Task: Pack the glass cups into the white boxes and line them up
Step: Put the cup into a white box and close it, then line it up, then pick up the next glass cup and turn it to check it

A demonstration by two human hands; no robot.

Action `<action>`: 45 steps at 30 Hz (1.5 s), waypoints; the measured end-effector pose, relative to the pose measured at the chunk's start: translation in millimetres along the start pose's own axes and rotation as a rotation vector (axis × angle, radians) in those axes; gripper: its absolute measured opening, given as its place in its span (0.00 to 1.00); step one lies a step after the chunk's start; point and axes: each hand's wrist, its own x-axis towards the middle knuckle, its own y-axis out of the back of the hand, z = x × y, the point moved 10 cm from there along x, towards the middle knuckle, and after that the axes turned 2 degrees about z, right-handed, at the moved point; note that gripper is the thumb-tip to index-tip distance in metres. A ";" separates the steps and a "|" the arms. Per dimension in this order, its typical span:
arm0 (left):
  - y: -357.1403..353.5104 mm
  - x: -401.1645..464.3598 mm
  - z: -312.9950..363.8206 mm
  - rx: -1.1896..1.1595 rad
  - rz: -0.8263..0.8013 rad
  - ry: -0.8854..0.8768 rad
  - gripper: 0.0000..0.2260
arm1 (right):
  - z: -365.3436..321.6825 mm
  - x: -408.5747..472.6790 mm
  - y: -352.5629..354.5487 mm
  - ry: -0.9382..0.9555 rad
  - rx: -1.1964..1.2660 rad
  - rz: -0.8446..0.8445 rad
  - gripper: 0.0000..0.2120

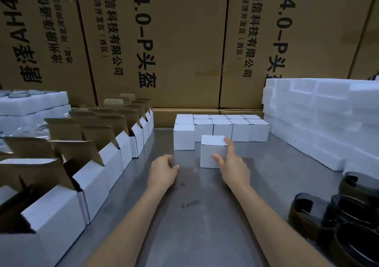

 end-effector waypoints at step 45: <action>10.0 -47.3 23.9 0.020 -0.006 -0.156 0.18 | -34.9 -51.9 6.2 0.086 -0.227 0.035 0.14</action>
